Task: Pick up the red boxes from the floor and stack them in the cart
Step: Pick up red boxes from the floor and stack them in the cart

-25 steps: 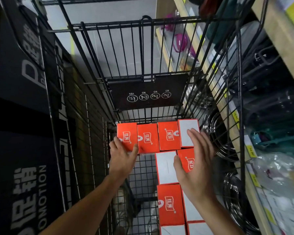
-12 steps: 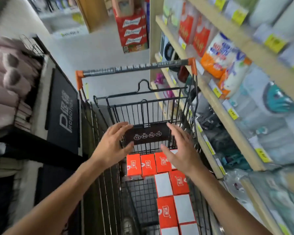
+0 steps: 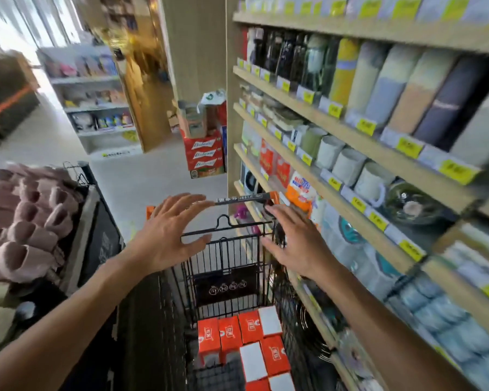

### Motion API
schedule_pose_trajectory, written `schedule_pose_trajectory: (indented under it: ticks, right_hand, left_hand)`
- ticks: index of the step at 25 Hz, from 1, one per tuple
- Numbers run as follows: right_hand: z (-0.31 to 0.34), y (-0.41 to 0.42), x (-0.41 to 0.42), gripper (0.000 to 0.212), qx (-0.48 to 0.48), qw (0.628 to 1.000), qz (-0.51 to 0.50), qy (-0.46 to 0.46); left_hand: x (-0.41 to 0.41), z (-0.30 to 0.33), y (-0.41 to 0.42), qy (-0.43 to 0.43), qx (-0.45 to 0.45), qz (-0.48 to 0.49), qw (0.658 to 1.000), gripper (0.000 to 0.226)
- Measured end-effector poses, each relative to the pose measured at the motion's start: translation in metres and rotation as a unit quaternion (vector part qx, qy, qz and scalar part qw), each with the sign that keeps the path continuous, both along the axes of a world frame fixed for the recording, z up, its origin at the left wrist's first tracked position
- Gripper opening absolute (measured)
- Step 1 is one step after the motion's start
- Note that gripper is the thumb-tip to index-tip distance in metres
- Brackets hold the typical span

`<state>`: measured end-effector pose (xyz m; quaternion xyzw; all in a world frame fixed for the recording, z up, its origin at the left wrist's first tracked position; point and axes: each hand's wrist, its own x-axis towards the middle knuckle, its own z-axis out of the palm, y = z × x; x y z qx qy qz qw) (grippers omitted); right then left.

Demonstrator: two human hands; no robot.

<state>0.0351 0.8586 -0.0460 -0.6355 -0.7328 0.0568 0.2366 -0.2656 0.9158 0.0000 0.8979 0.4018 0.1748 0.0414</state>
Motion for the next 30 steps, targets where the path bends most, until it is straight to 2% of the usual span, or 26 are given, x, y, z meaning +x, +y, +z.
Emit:
schedule_pose_trajectory:
  ticks: [3,7,13,17,22,30]
  right_hand:
    - [0.036,-0.03,-0.001,0.074,0.023,0.998,-0.05,-0.039]
    - [0.064,-0.085,-0.006,0.075,0.007,0.992,-0.108,-0.072]
    - [0.076,-0.224,0.007,0.07,-0.021,0.966,-0.242,-0.092]
    - [0.09,-0.331,0.021,0.071,-0.016,0.938,-0.331,-0.105]
    - [0.098,-0.451,0.028,0.074,0.003,0.896,-0.434,-0.098]
    - [0.099,-0.676,0.031,0.078,-0.009,0.825,-0.556,-0.106]
  left_hand:
    - [-0.002,0.021,-0.01,-0.023,0.017,-0.052,0.998,0.07]
    - [0.0,0.033,-0.021,-0.065,0.031,-0.13,0.989,0.069]
    - [0.071,0.029,-0.062,-0.117,0.017,-0.306,0.945,0.068]
    - [0.137,0.034,-0.128,-0.127,0.0,-0.417,0.9,0.067]
    - [0.203,0.038,-0.206,-0.093,-0.008,-0.493,0.865,0.07]
    - [0.289,0.043,-0.407,-0.049,0.028,-0.6,0.798,0.078]
